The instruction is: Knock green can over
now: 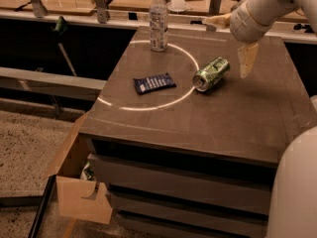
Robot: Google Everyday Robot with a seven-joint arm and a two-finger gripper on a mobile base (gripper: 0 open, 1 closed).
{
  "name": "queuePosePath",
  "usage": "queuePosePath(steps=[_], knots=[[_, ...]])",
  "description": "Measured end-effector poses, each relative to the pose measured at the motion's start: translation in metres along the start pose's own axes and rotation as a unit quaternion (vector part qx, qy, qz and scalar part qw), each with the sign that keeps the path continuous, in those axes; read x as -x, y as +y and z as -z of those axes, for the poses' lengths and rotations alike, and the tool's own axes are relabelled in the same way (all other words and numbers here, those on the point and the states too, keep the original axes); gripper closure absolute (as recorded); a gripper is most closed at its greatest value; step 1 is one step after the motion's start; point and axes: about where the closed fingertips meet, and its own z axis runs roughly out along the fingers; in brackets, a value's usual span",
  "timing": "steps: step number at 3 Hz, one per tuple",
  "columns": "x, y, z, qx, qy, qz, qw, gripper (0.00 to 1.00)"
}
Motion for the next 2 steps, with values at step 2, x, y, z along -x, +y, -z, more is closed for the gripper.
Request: queuePosePath(steps=[2], knots=[[-0.0267,-0.0182,0.0427,-0.065,0.05,-0.013,0.9965,0.0]])
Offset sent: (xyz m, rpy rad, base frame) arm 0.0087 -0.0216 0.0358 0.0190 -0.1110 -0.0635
